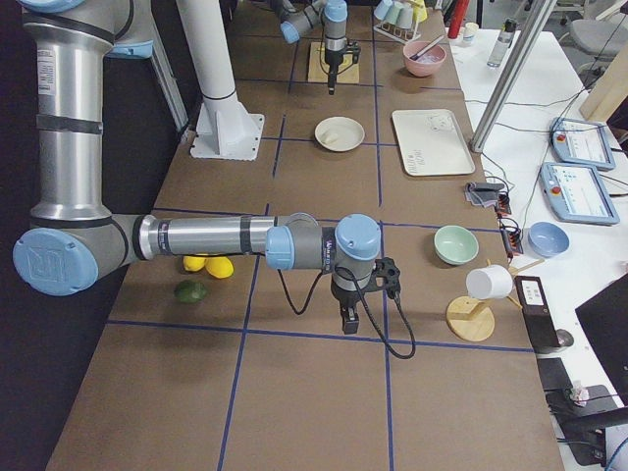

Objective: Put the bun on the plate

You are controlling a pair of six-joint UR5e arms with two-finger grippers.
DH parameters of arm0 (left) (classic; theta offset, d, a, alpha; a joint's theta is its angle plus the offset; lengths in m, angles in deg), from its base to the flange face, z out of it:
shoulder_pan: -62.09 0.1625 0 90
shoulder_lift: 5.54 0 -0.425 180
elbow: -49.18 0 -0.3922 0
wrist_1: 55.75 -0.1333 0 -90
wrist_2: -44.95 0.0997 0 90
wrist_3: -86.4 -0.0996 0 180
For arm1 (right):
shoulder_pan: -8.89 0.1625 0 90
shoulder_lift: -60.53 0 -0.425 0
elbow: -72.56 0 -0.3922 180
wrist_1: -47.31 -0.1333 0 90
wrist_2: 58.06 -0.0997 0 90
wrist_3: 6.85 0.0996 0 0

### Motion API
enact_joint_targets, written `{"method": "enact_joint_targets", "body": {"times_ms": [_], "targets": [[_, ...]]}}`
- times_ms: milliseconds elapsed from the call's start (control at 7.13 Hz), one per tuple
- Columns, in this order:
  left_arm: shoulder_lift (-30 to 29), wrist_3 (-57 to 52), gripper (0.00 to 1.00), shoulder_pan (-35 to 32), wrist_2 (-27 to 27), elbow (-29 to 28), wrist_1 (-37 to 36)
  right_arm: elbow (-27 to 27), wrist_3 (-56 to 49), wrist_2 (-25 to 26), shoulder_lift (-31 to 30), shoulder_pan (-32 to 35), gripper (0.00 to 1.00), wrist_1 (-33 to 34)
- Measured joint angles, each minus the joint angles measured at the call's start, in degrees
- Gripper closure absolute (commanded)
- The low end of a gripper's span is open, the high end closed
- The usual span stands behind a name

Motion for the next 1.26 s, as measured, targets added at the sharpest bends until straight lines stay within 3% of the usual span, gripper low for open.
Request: {"method": "enact_joint_targets", "body": {"times_ms": [280,561,841,1262], "targets": [[10.1,-22.3,0.0,-14.3,-8.3,0.3,0.0,-0.1,0.0,0.0,0.0,0.0,0.0,0.0],[17.4,-39.2,0.0,-29.2,-17.0,-4.1,0.1,-0.3,0.0,0.0,0.0,0.0,0.0,0.0],[21.2,-43.4,0.0,-38.8,-19.1,-8.8,0.7,-0.4,0.0,0.0,0.0,0.0,0.0,0.0],[23.4,-43.6,0.0,-45.2,-19.2,-13.7,1.0,-0.3,0.0,-0.1,0.0,0.0,0.0,0.0]]}}
